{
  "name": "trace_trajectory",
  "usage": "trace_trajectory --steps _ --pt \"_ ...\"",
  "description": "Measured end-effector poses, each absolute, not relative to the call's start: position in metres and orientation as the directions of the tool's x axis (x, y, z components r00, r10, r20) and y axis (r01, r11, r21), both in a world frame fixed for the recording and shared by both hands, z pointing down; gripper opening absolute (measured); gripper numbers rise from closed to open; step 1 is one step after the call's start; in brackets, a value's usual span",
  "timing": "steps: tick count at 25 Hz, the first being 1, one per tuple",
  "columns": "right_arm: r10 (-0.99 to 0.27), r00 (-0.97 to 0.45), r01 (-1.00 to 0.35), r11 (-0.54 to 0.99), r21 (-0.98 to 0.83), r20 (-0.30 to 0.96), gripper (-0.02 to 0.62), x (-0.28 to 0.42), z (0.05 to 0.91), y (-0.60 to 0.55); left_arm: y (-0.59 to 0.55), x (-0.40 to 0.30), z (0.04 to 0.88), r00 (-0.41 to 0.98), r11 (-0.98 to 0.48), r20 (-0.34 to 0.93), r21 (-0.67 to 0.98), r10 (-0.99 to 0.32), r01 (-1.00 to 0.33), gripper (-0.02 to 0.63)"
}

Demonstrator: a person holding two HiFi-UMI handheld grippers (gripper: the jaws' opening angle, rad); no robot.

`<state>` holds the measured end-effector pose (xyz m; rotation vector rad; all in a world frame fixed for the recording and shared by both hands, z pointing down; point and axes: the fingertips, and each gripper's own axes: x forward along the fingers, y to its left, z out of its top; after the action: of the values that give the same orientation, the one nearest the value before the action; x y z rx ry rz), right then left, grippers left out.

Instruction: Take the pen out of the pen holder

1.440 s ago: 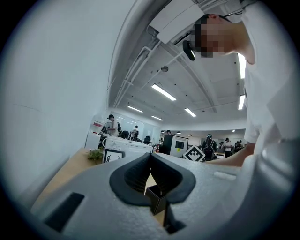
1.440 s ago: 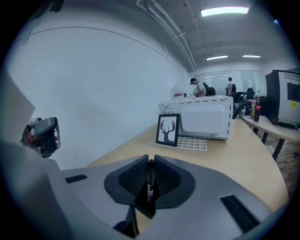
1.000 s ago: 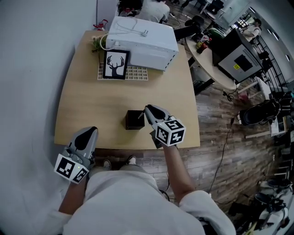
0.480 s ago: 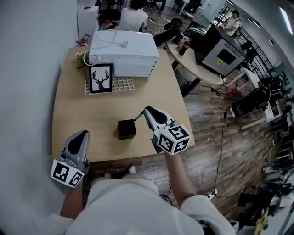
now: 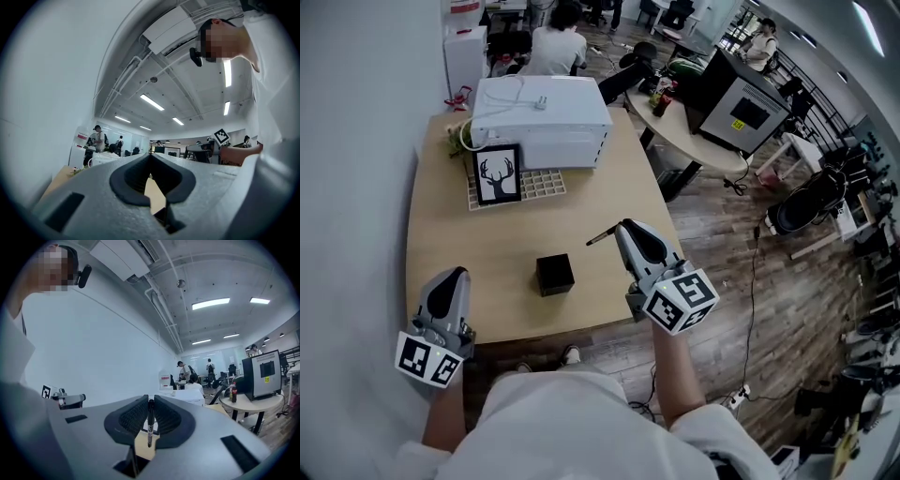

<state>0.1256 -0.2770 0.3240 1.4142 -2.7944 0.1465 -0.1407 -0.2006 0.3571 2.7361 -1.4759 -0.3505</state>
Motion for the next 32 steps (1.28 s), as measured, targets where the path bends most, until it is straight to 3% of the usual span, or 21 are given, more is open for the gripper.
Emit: trace_trajectory --steps 17,32 --pt "-0.88 -0.472 -0.88 0.474 -0.024 -0.06 0.043 0.199 0.273 -0.237 -0.194 -0.172 0.335 0.443 -0.485 -0.246 0.143 -0.862 -0.863 0.011" --pt "-0.919 -0.391 -0.914 0.393 -0.102 -0.041 0.043 0.229 0.291 -0.213 -0.173 -0.199 0.347 0.356 -0.388 -0.2 0.157 -0.913 -0.908 0.011"
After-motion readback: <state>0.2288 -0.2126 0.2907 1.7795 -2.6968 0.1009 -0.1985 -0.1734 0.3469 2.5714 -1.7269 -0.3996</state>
